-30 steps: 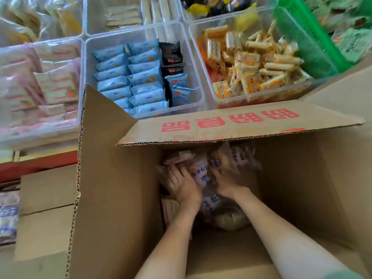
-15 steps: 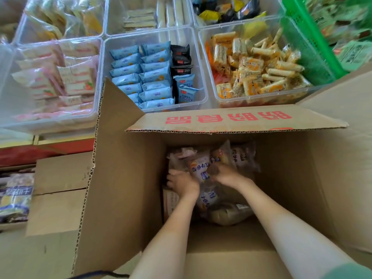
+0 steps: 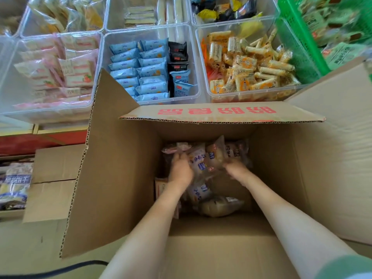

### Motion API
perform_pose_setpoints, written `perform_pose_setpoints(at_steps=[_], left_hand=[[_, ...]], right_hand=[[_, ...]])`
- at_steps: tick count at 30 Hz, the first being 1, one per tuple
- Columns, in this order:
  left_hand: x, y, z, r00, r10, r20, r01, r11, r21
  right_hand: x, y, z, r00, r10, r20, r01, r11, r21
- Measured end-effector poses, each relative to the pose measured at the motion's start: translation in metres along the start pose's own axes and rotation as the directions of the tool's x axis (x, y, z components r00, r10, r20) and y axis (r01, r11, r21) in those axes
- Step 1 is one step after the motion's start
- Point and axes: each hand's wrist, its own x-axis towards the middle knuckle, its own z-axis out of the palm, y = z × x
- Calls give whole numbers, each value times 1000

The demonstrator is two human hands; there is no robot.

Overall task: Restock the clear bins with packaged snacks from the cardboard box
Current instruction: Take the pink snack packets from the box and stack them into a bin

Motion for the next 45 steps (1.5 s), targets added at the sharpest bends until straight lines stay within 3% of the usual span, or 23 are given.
perform_pose_setpoints(at_steps=[2, 4, 6, 13, 16, 19, 21, 23, 25, 28, 33, 40, 45], left_hand=[[0, -23, -12, 995, -97, -29, 101, 974, 203], [-2, -41, -18, 976, -179, 123, 120, 918, 378], [-8, -49, -20, 930, -195, 310, 37, 892, 451], [-14, -44, -26, 921, 69, 384, -267, 830, 490], [-13, -35, -31, 936, 197, 293, -300, 881, 367], [-14, -23, -33, 964, 219, 150, -248, 946, 211], [-15, -11, -40, 973, 227, 42, -231, 966, 120], [-18, 3, -47, 972, 230, -49, -228, 973, 36], [-25, 16, -54, 966, 240, -92, -246, 967, -62], [-39, 36, -64, 966, 208, -157, -250, 908, -336], [-74, 63, -83, 953, 262, -155, -296, 683, -667], [-134, 54, -105, 903, 390, -180, -390, 571, -722], [-196, 7, -123, 878, 399, -264, -441, 459, -772]], right_hand=[[-6, -5, 5, 997, -66, 46, 70, 995, -75], [-10, -10, 13, 989, -122, 86, 137, 971, -196], [-13, -15, 22, 976, -180, 123, 211, 922, -325], [-19, -24, 39, 947, -179, 268, 280, 868, -409], [-23, -25, 37, 948, -124, 292, 233, 898, -375], [-28, -21, 33, 975, -134, 178, 175, 955, -240], [-33, -17, 26, 988, -105, 110, 96, 992, 85], [-37, -13, 18, 996, -65, 68, 30, 907, 421], [-45, -12, 7, 997, -64, -34, 72, 788, 612], [-65, -14, -9, 986, -102, -129, 163, 716, 679], [-118, -14, -30, 952, -278, -131, 266, 534, 803], [-215, -19, -23, 816, -443, -370, 553, 417, 721], [-273, -18, 18, 734, -521, -436, 647, 341, 682]])
